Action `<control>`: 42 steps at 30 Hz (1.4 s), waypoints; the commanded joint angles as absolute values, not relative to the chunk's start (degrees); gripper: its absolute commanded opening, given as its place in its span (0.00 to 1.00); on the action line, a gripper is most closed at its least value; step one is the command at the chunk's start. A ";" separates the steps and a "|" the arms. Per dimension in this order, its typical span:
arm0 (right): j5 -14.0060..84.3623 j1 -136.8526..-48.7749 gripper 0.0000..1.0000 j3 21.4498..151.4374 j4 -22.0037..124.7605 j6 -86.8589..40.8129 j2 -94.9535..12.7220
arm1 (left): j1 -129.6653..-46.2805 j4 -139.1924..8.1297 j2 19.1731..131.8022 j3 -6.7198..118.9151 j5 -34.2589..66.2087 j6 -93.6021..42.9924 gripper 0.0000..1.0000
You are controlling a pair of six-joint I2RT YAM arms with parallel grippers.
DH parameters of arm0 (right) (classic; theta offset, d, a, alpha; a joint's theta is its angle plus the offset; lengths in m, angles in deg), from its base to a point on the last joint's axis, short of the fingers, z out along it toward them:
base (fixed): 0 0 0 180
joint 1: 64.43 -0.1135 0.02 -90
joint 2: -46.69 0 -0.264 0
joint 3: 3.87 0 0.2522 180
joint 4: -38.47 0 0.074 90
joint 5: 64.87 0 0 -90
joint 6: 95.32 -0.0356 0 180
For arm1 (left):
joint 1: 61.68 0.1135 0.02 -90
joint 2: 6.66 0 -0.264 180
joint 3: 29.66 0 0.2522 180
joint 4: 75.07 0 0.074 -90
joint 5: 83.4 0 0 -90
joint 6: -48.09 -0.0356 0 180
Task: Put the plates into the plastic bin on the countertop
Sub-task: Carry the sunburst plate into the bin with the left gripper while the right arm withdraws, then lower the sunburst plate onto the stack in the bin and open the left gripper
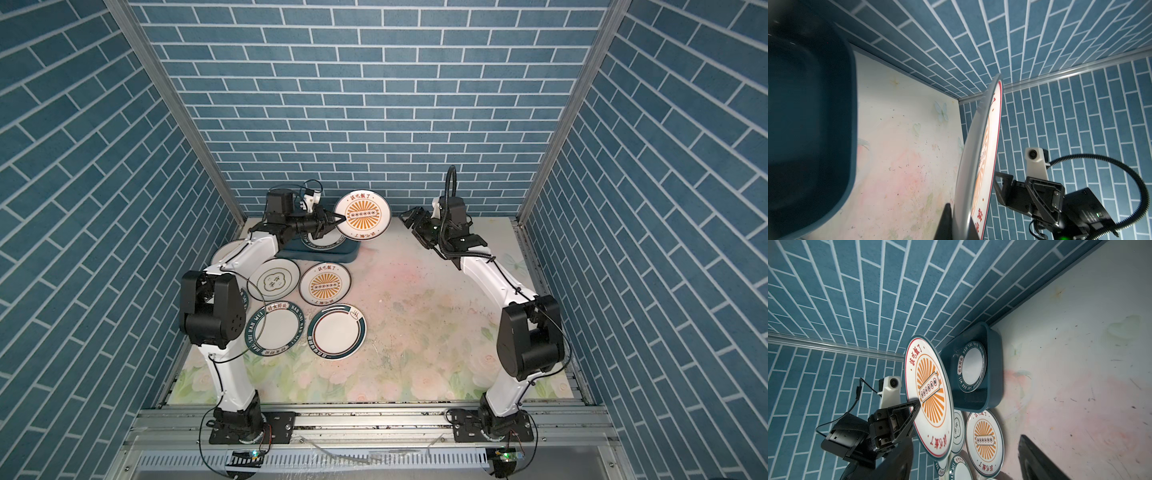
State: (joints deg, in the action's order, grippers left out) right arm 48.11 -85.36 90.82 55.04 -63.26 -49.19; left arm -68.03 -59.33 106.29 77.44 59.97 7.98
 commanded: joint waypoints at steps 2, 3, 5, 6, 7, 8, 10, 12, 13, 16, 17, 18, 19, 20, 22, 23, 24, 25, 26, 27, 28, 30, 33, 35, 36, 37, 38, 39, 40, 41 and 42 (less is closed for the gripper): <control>39.11 -85.26 0.83 89.47 59.86 -57.84 -43.13 | -63.73 -56.53 106.67 80.22 59.83 5.59 0.00; 37.75 -85.26 0.84 89.10 60.55 -57.09 -42.07 | -62.89 -54.90 106.87 80.64 59.19 4.46 0.00; 35.29 -85.24 0.88 88.20 61.77 -56.22 -40.11 | -61.64 -49.61 107.40 82.57 57.16 0.32 0.00; 34.27 -85.26 0.88 87.87 62.65 -55.67 -39.29 | -61.07 -46.48 107.84 83.60 56.15 -1.58 0.00; 33.42 -85.24 0.89 87.68 63.49 -55.31 -38.61 | -60.61 -44.93 108.11 84.50 55.43 -2.68 0.00; 32.69 -85.21 0.89 87.41 64.21 -55.08 -37.88 | -60.01 -43.60 108.74 85.29 54.81 -3.71 0.00; 31.77 -85.26 0.89 86.58 65.03 -54.89 -36.56 | -59.05 -41.39 110.00 86.81 53.94 -5.37 0.00; 30.90 -85.25 0.89 85.48 65.22 -54.98 -35.18 | -57.99 -39.92 111.87 88.69 53.89 -6.09 0.00; 30.54 -85.26 0.89 85.01 65.17 -55.13 -34.63 | -57.61 -39.36 112.88 89.53 53.88 -6.35 0.00; 29.14 -85.26 0.89 83.26 64.92 -55.66 -32.78 | -56.53 -38.59 115.64 91.79 53.93 -6.10 0.00; 28.54 -85.33 0.89 82.60 64.58 -55.92 -32.08 | -56.29 -38.92 116.36 92.33 53.97 -5.88 0.00; 27.98 -85.34 0.89 81.64 64.08 -56.33 -31.32 | -56.15 -38.97 117.34 92.94 53.82 -5.53 0.00; 27.68 -85.42 0.89 80.82 63.32 -56.63 -30.62 | -56.06 -38.99 118.21 93.64 53.80 -5.19 0.00; 27.45 -85.45 0.89 79.82 62.63 -57.03 -29.82 | -55.97 -38.98 119.13 94.44 53.61 -4.89 0.00; 26.60 -85.55 0.89 78.46 62.37 -57.35 -28.55 | -55.97 -39.00 121.01 95.93 53.12 -4.37 0.00; 25.81 -85.69 0.89 77.88 62.70 -57.44 -27.93 | -55.97 -38.82 121.95 96.72 52.80 -3.79 0.00; 25.17 -85.94 0.89 77.30 63.04 -57.37 -27.34 | -55.97 -38.51 122.93 97.62 52.36 -3.41 0.00; 24.37 -86.25 0.89 76.80 63.40 -57.29 -26.79 | -55.97 -38.32 123.80 98.30 51.91 -3.21 0.00; 23.56 -86.47 0.89 76.21 63.61 -57.27 -26.26 | -55.99 -37.99 124.75 99.06 51.51 -2.95 0.00; 23.03 -86.70 0.89 75.66 63.63 -57.27 -25.85 | -55.97 -38.05 125.40 99.51 51.28 -2.56 0.00; 22.24 -86.99 0.89 74.95 63.59 -57.40 -25.28 | -55.97 -38.11 126.31 99.95 51.04 -1.99 0.00; 20.95 -87.44 0.89 74.05 63.74 -57.68 -24.49 | -55.97 -38.41 127.68 100.51 49.80 -0.20 0.00; 19.36 -87.96 0.89 73.44 64.24 -58.05 -23.88 | -55.97 -40.42 129.70 101.01 48.60 2.66 0.00; 18.67 -88.06 0.89 73.63 64.86 -58.04 -23.80 | -55.97 -41.09 130.58 101.18 48.03 3.77 0.00; 18.45 -88.17 0.89 73.67 65.10 -58.05 -23.80 | -56.06 -41.26 130.87 101.33 47.75 3.94 0.00; 18.13 -88.28 0.89 73.70 65.25 -58.10 -23.80 | -56.02 -41.21 131.14 101.46 47.53 3.98 0.00; 17.73 -88.33 0.88 73.70 65.45 -58.22 -23.85 | -55.99 -41.02 131.23 101.44 47.14 3.93 0.00; 17.41 -88.42 0.88 73.64 65.49 -58.36 -23.81 | -55.97 -41.09 131.52 101.56 47.12 3.81 0.00; 17.13 -88.51 0.88 73.53 65.50 -58.41 -23.80 | -56.05 -41.18 131.79 101.61 47.21 3.79 0.01; 16.96 -88.60 0.88 73.48 65.49 -58.50 -23.85 | -56.06 -41.18 132.14 101.93 47.12 3.72 0.00; 16.79 -88.65 0.88 73.49 65.57 -58.63 -23.89 | -56.06 -41.18 132.48 102.16 47.20 3.79 0.01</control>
State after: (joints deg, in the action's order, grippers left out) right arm 19.21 -88.18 73.75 64.26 -57.53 -25.04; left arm -56.03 -39.33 132.10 99.38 47.12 3.45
